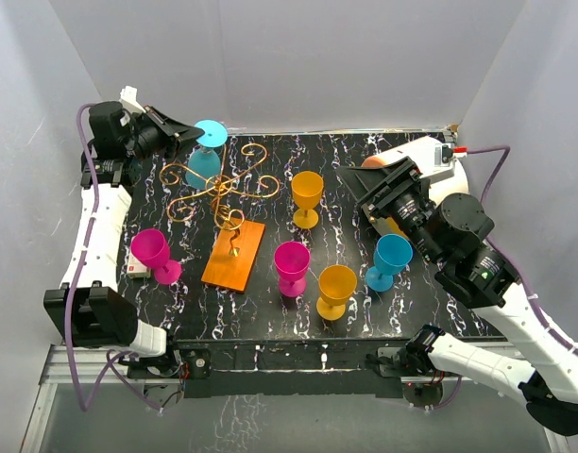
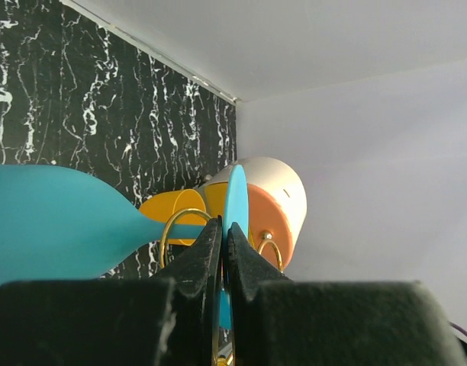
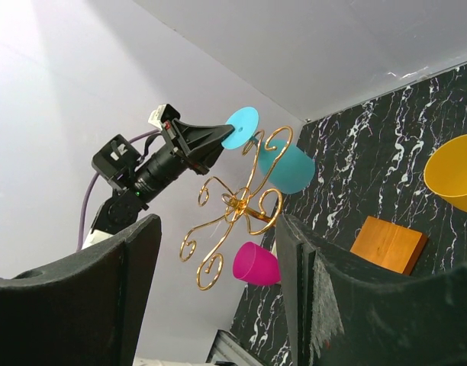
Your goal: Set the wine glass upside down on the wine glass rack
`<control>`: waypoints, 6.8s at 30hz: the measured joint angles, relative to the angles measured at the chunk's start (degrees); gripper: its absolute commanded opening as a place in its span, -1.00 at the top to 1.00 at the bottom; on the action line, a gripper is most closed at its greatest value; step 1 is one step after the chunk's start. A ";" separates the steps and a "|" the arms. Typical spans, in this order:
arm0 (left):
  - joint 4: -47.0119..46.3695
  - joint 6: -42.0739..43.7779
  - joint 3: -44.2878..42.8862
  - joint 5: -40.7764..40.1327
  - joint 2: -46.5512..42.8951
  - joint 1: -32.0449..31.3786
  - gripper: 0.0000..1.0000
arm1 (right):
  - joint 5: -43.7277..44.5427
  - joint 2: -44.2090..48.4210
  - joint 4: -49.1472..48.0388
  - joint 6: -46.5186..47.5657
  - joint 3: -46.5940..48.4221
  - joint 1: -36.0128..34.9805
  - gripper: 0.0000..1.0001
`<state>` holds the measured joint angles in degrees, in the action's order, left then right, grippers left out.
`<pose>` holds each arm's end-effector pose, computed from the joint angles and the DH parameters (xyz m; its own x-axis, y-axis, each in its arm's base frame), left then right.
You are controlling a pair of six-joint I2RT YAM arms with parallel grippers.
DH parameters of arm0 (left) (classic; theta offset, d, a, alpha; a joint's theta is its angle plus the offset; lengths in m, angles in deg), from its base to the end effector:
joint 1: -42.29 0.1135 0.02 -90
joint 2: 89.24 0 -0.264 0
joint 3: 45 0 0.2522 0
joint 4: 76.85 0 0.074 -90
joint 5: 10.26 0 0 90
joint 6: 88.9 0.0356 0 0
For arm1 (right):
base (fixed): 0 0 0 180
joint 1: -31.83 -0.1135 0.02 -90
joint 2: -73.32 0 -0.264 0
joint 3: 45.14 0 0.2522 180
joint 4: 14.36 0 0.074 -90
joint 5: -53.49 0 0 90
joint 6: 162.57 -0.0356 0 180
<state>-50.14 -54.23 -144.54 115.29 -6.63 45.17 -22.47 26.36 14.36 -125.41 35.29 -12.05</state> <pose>0.3294 -0.0042 0.4313 -0.5335 -0.6968 -0.4794 0.1627 0.4716 -0.8667 0.1201 0.1035 0.4545 -0.3610 0.7255 -0.5860 -0.3485 0.4779 0.8063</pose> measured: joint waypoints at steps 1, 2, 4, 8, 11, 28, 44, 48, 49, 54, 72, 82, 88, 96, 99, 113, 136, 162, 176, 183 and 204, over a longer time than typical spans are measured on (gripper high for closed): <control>0.81 0.66 -0.17 -0.46 -0.24 0.00 1.00 | 0.00 0.00 0.00 0.00 0.00 0.00 -0.20; 1.33 1.18 -0.26 -0.70 -0.46 0.00 1.00 | 0.00 0.00 0.00 0.00 0.00 0.00 -0.20; 2.60 2.14 -0.61 -1.27 -0.90 0.00 1.00 | 0.00 0.00 0.00 0.00 0.00 0.00 -0.20; 4.52 3.82 -0.92 -2.21 -1.38 0.00 1.00 | 0.00 -0.02 0.00 0.02 0.00 0.00 -0.20; 6.25 5.05 -0.94 -3.08 -1.90 0.00 0.99 | 0.02 -0.13 0.00 0.04 0.00 0.00 -0.20; 13.70 12.37 -2.75 -5.64 -3.19 0.00 0.74 | 0.63 -0.72 1.05 0.07 0.00 0.00 -0.17; 19.93 18.10 -7.52 -10.84 -3.21 0.02 0.49 | 1.77 -0.63 1.75 -0.22 -0.02 0.00 -0.18; 20.55 19.08 -7.50 -11.21 -3.32 0.02 0.35 | 2.97 0.17 2.34 -0.24 -1.49 0.00 -0.21; 20.85 19.54 -7.50 -11.50 -3.52 0.02 0.32 | 3.30 0.42 2.80 -0.24 -1.99 0.00 -0.21; 23.34 23.19 -7.58 -14.05 -6.19 0.02 0.17 | 4.55 -0.68 5.07 0.31 -3.15 0.00 -0.26; 32.09 39.23 -16.35 -19.50 -20.35 -11.65 -0.80 | 5.73 -39.08 20.44 16.65 19.21 2.58 0.22; 29.00 41.83 -13.44 -16.55 -26.86 -14.80 -0.97 | -0.04 -52.35 21.33 28.76 24.76 8.83 0.04; 25.94 42.32 -12.59 -11.96 -26.58 -14.99 -0.97 | -2.73 -54.03 21.31 32.06 27.61 8.26 0.00; 23.50 42.75 -9.79 -6.69 -26.23 -14.99 -0.97 | -7.58 -61.96 24.04 36.54 34.75 8.26 0.14; 23.26 43.04 -9.79 -5.29 -26.03 -14.99 -0.97 | -8.22 -63.87 25.77 37.97 35.15 8.26 0.32; 17.97 41.09 -9.90 4.57 -23.61 -15.02 -0.97 | -4.09 -64.52 30.08 42.97 38.05 6.69 1.00; -35.19 -11.34 6.58 12.37 -13.40 -15.61 -0.96 | 3.41 -8.17 -0.28 29.05 4.44 5.05 1.00; -39.43 -16.57 11.50 -33.40 -3.23 -48.24 -0.44 | 7.13 5.73 -18.67 10.43 -7.67 5.05 1.00; -41.66 -18.58 8.48 -41.16 1.51 -49.03 0.13 | 4.20 7.06 -20.81 7.63 -10.25 5.16 1.00; -44.30 -20.76 6.99 -40.94 3.98 -49.09 0.55 | 0.11 6.80 -21.33 7.72 -10.34 5.35 1.00; -47.23 -9.90 4.13 -38.12 4.24 -48.85 1.00 | -2.01 6.08 -13.05 4.35 -10.16 5.31 -0.06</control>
<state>-97.37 -64.14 -140.41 77.18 -2.39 -3.68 -24.48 32.43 1.31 -121.06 25.13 -6.74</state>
